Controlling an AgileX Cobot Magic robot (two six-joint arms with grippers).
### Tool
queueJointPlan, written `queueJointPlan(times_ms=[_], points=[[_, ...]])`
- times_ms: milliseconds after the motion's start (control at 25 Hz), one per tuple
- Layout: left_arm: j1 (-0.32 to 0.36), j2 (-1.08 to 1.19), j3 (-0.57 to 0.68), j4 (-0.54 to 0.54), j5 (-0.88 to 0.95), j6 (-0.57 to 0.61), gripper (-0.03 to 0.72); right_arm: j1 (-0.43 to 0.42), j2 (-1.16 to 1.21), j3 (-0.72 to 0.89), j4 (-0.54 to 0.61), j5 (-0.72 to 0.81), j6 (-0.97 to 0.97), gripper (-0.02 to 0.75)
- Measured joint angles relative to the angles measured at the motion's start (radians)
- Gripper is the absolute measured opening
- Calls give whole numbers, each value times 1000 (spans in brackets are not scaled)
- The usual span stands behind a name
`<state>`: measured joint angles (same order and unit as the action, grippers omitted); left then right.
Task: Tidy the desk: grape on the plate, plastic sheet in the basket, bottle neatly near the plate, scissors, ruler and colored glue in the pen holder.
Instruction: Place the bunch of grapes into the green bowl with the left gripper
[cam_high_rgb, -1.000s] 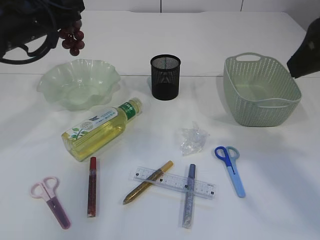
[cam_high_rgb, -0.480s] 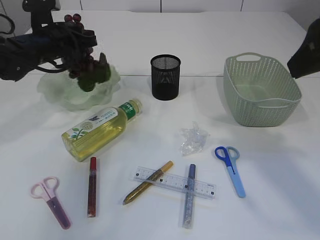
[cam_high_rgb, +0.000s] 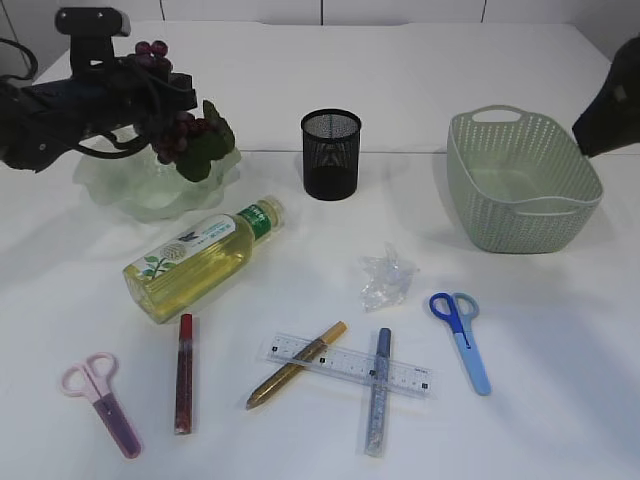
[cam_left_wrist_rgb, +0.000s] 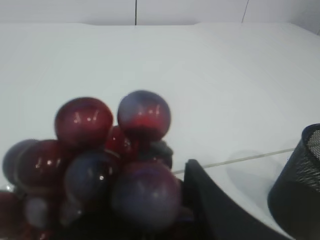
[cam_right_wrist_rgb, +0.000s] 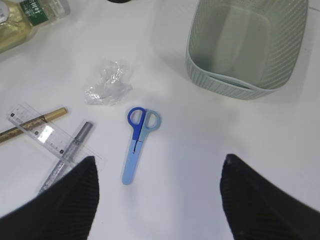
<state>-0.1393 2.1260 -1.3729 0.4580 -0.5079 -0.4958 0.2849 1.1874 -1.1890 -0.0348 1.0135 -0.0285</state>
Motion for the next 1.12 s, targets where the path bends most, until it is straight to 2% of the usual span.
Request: queueJointPlan(times_ms=[160,240,320,520,600,1120], points=[[13,24,0,-2,8,4,183,0,13,0,-2,0,0,584],[15,31,0,-2,27,6,214,0,15,0,-2,-1,0,584],[17,33,0,-6,39,6,285,0,15,0,-2,-1,0,584],[17,33,0,-6,42,7,546,0,17,0,-2,-1,0,584],[17,33,-2,-6,42,7,585,0,17,0,-2,-1,0,584],[17,-18,-2,-6,114,7,586,0,17,0,-2,-1,0,584]])
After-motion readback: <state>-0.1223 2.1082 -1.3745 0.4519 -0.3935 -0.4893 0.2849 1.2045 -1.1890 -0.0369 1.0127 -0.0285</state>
